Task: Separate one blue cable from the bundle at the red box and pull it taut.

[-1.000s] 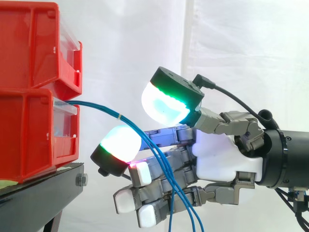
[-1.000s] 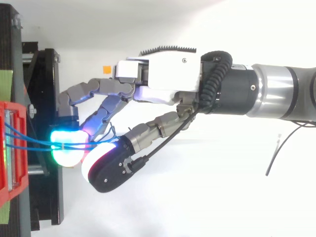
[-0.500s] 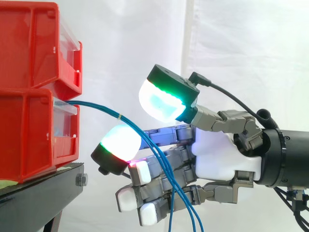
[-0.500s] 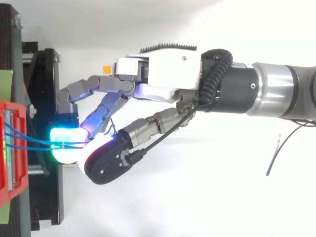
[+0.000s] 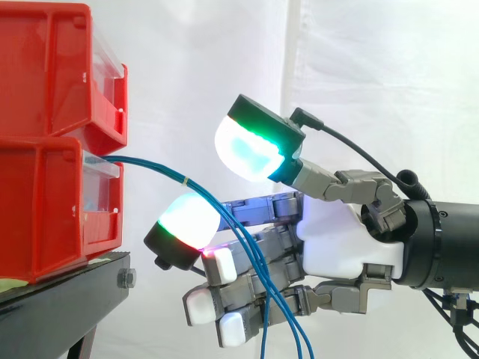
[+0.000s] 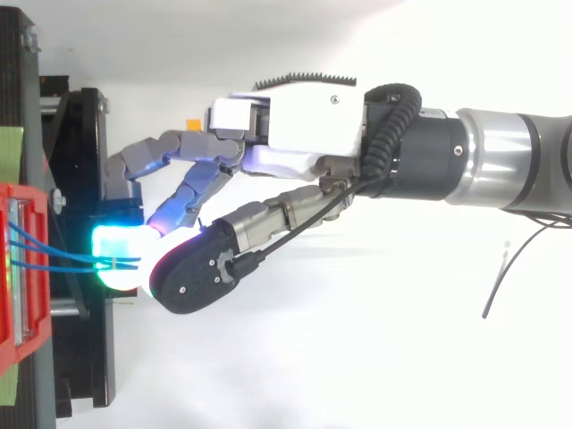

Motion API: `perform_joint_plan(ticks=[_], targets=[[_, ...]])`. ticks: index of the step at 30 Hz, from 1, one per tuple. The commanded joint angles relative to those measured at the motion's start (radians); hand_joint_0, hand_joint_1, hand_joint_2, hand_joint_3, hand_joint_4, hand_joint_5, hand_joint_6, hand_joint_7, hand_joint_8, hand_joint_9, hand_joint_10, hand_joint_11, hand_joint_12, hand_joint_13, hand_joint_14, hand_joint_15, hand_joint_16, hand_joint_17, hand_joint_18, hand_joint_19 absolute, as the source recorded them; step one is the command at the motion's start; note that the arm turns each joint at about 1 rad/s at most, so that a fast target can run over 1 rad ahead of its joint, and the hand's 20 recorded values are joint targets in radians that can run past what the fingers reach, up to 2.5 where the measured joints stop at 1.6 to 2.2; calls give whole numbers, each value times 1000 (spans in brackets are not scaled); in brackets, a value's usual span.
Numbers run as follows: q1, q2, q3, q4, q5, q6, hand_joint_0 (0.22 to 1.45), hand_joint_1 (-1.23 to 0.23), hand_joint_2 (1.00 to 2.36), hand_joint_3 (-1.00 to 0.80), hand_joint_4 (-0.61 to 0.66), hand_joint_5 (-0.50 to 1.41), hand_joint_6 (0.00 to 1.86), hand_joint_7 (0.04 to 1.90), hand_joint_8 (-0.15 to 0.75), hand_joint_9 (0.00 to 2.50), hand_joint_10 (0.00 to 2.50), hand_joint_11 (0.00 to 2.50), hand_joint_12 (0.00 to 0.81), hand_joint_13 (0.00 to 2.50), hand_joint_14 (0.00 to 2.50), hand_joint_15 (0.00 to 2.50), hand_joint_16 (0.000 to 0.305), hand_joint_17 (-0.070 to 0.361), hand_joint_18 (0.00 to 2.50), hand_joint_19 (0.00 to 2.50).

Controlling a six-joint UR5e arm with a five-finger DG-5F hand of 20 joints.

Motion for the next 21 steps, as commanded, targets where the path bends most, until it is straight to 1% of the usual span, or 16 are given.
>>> perform_joint_plan(ticks=[1, 5, 10, 17, 21], targets=[[-1, 0, 0, 3, 0, 0, 584, -572, 1002, -468, 141, -122, 586, 1230, 310, 939, 21, 877, 384, 851, 19, 536, 48, 109, 722, 658], [1, 0, 0, 6, 5, 0, 586, -575, 1003, -457, 138, -122, 591, 1227, 306, 940, 22, 890, 383, 854, 20, 539, 48, 109, 724, 667], [1, 0, 0, 6, 0, 0, 584, -571, 1003, -459, 132, -123, 594, 1223, 309, 944, 22, 880, 385, 856, 20, 540, 48, 109, 725, 666], [1, 1, 14, 1, 4, -9, 582, -568, 1002, -467, 145, -123, 610, 1210, 310, 950, 23, 884, 387, 859, 20, 542, 49, 110, 732, 666], [1, 1, 18, -11, 4, -11, 588, -607, 1002, -468, 144, -127, 650, 1165, 310, 961, 22, 889, 387, 864, 21, 540, 49, 109, 738, 655]])
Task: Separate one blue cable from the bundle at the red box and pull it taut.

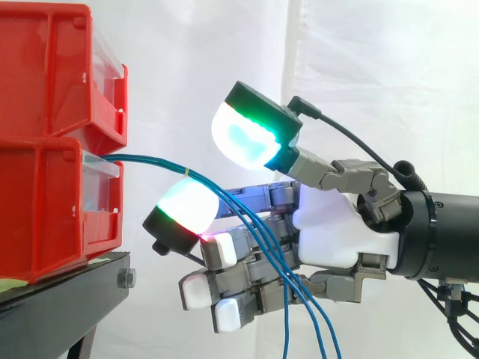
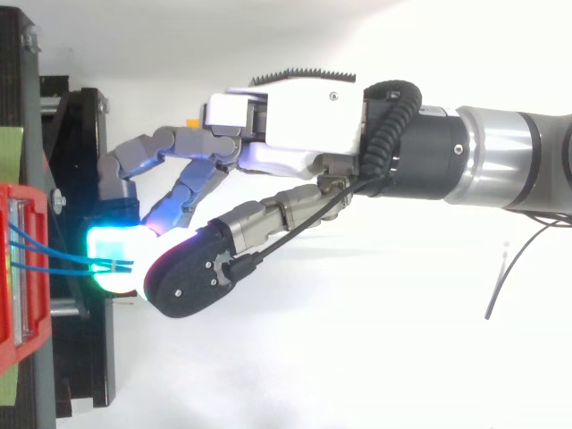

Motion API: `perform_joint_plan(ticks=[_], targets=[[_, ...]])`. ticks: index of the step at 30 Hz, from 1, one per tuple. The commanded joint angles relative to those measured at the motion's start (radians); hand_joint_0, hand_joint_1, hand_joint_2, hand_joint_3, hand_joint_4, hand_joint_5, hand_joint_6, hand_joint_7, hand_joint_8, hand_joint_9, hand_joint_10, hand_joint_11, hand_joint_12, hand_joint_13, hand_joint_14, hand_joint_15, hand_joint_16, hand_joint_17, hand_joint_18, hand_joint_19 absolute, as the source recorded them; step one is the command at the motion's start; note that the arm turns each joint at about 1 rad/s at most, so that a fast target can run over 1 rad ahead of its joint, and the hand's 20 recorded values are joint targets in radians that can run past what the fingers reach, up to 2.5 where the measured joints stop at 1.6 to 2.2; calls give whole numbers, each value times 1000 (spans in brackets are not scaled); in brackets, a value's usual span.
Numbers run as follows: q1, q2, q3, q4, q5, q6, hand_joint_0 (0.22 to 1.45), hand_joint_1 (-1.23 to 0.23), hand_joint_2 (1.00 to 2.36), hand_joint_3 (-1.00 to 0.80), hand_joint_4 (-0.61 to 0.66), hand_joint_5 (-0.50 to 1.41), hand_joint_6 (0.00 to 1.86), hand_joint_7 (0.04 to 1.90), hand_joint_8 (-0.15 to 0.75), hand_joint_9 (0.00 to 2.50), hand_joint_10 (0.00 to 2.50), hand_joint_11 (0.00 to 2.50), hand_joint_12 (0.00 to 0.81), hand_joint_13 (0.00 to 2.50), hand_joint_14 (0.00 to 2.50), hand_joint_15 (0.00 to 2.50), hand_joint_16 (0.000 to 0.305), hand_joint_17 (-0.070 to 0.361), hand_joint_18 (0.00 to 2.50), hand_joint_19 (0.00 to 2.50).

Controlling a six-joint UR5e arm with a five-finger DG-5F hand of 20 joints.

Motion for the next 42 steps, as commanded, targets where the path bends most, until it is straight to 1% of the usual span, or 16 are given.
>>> perform_joint_plan(ticks=[1, 6, 9, 10, 13, 15, 18, 21, 26, 32, 42], targets=[[0, -1, 6, -9, -3, -2, 589, -630, 1002, -474, 148, -129, 662, 1153, 310, 962, 22, 900, 383, 866, 21, 546, 49, 109, 743, 654], [0, 1, 10, -12, -3, -2, 600, -691, 1001, -480, 144, -132, 684, 1133, 310, 969, 22, 900, 382, 879, 20, 547, 48, 107, 756, 654], [5, 1, 15, -15, 1, -4, 611, -713, 1002, -476, 142, -137, 702, 1117, 307, 970, 20, 910, 382, 881, 20, 545, 48, 107, 757, 653], [5, 1, 15, -15, 1, -4, 616, -724, 1003, -460, 137, -140, 725, 1075, 307, 969, 20, 911, 380, 884, 20, 548, 48, 107, 762, 653], [5, 1, 13, -18, 1, -4, 622, -730, 1007, -417, 117, -148, 755, 1071, 306, 969, 23, 916, 382, 885, 20, 548, 48, 107, 767, 652], [6, 1, 15, -18, 1, -4, 625, -731, 1010, -368, 99, -153, 764, 1119, 306, 965, 22, 911, 380, 887, 20, 547, 48, 107, 767, 661], [5, 1, 13, -20, 1, -4, 630, -754, 1014, -303, 78, -176, 820, 1061, 304, 954, 23, 948, 382, 886, 22, 553, 48, 107, 775, 662], [6, 1, 15, -20, 1, -4, 643, -784, 1016, -275, 53, -183, 835, 1090, 303, 942, 23, 969, 381, 887, 22, 559, 48, 108, 781, 660], [6, -1, 15, -20, 1, -4, 659, -814, 1014, -325, 60, -191, 884, 994, 305, 944, 25, 972, 379, 889, 22, 558, 47, 106, 790, 655], [6, 1, 15, -20, 1, -4, 655, -807, 1006, -414, 89, -183, 886, 1005, 306, 970, 22, 978, 380, 902, 22, 566, 47, 105, 798, 665], [6, -1, 15, -26, 1, -1, 584, -681, 1000, -500, 102, -173, 859, 1023, 309, 1003, 22, 978, 391, 924, 21, 579, 48, 107, 808, 690]])
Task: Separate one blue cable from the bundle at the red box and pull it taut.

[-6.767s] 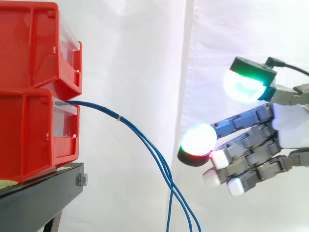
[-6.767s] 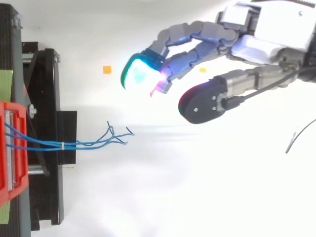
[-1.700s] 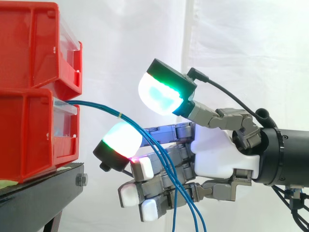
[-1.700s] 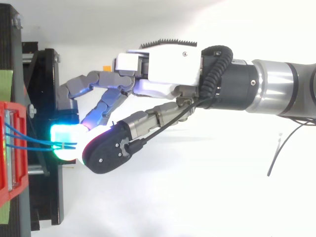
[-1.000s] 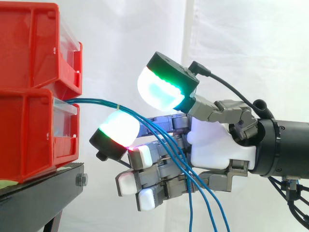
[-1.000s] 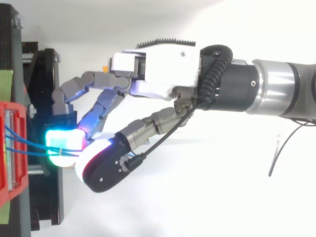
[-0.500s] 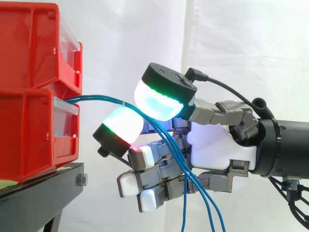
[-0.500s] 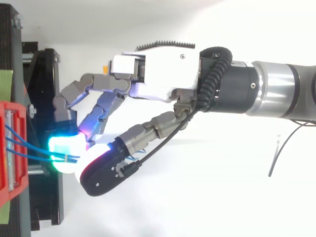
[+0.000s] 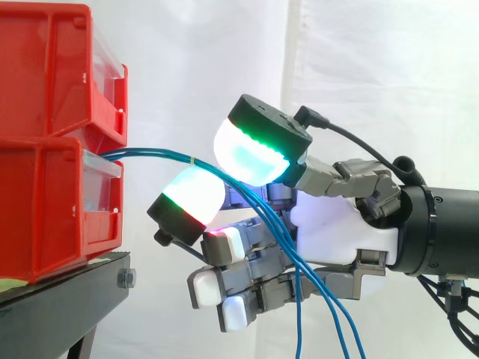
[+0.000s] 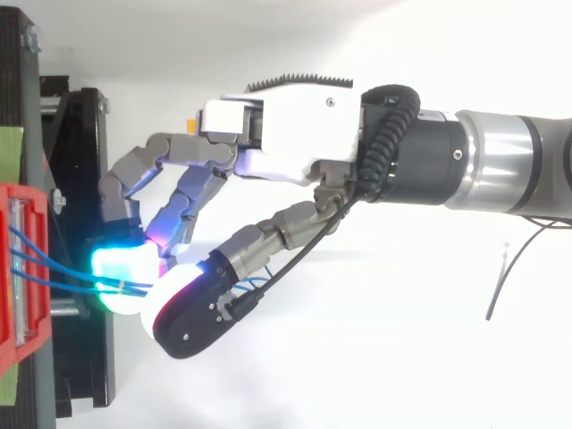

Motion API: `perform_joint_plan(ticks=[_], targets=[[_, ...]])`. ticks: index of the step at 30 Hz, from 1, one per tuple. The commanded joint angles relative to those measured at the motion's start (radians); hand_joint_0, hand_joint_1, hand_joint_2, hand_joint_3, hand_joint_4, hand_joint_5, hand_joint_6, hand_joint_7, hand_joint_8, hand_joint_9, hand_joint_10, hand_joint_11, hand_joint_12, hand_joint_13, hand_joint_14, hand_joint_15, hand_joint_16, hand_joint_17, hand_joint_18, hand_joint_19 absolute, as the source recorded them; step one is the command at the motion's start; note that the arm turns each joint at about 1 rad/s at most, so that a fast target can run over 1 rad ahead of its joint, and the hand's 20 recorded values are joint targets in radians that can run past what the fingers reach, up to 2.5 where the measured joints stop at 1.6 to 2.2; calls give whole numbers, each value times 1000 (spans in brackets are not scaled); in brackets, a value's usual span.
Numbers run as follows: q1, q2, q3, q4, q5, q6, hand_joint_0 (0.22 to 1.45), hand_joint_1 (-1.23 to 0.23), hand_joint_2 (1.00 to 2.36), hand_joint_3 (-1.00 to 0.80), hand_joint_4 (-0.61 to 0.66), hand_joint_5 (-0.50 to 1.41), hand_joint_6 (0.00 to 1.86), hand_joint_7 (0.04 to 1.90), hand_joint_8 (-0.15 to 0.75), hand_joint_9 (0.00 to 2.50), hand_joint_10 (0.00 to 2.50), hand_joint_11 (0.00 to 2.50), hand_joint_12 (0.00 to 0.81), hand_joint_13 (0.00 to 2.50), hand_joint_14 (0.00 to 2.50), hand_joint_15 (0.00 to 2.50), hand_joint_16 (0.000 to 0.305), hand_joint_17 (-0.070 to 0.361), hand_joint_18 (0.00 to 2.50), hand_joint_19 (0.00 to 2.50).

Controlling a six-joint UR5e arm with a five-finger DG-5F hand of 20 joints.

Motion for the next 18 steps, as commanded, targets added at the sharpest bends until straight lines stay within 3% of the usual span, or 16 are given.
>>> perform_joint_plan(ticks=[1, 11, 18], targets=[[-1, 1, 0, -2, 0, 1, 574, -669, 1000, -500, 106, -173, 856, 1021, 311, 1004, 22, 975, 394, 924, 22, 582, 48, 108, 809, 697], [-1, 1, 0, -2, 0, 0, 567, -746, 1003, -454, 110, -169, 793, 1032, 309, 972, 22, 964, 396, 902, 21, 592, 50, 112, 801, 717], [-1, 1, 0, -2, 0, 0, 610, -773, 1022, -118, 1, -186, 877, 1093, 305, 981, 22, 980, 388, 913, 21, 587, 48, 108, 808, 709]])
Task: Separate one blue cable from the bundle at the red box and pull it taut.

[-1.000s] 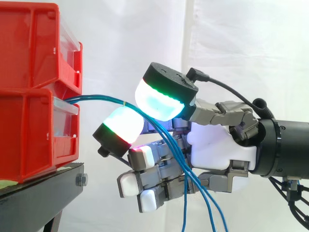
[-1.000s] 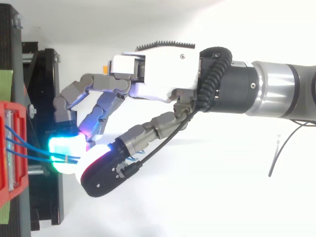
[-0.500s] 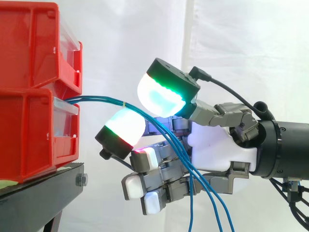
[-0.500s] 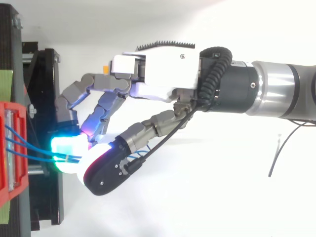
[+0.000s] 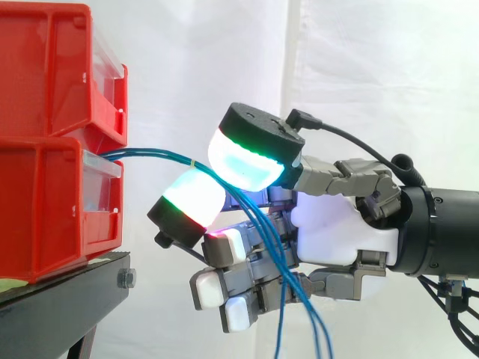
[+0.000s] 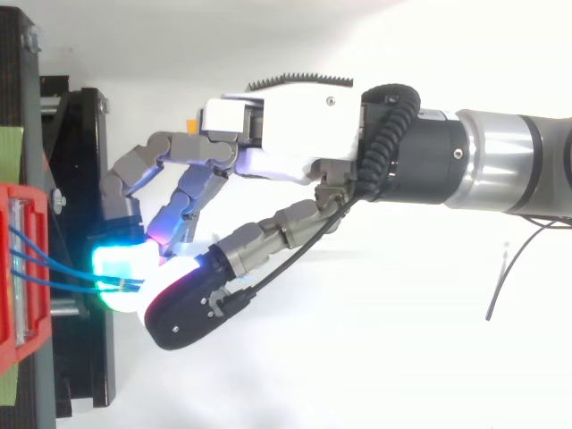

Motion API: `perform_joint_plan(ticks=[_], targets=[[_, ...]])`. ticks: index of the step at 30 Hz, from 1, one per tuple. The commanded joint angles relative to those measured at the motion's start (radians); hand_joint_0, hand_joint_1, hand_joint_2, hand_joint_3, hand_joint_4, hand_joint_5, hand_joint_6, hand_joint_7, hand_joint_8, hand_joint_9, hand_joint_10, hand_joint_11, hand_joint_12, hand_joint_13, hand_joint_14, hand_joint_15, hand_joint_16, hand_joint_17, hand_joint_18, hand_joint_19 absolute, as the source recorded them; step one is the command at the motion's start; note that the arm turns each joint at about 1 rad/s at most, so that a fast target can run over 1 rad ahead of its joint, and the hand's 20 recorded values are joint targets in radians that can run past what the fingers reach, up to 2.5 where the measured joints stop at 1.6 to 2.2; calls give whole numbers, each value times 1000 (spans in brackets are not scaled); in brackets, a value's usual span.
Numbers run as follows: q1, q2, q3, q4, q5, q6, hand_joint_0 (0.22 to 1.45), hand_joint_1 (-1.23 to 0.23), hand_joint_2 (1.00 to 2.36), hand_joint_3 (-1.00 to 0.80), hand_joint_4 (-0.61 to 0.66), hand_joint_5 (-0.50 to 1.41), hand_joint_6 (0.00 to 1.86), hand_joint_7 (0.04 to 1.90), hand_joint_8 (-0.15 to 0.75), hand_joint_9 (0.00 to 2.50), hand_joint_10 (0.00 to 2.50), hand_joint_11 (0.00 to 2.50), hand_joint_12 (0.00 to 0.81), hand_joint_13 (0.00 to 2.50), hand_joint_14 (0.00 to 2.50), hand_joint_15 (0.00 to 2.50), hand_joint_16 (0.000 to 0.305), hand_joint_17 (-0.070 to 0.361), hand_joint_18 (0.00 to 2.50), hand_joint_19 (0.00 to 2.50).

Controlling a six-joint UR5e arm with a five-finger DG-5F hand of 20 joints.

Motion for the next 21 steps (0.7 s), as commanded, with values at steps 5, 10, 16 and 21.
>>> perform_joint_plan(ticks=[5, 10, 16, 21], targets=[[-2, -1, 0, -6, 0, 3, 620, -767, 1025, -27, -93, -185, 905, 1106, 312, 1017, 22, 1055, 391, 924, 22, 585, 48, 109, 828, 700], [-6, 0, 1, -21, 0, 32, 620, -761, 1025, -16, -109, -182, 908, 1099, 311, 1045, 22, 1091, 394, 929, 21, 586, 48, 109, 838, 697], [-6, 0, 11, -37, 3, 101, 620, -754, 1023, -32, -113, -182, 906, 1091, 311, 1060, 22, 1099, 398, 938, 22, 578, 49, 110, 846, 684], [-12, 0, 21, -43, 2, 132, 621, -751, 1023, -56, -105, -184, 903, 1068, 306, 1060, 22, 1099, 396, 945, 21, 589, 49, 109, 845, 694]])
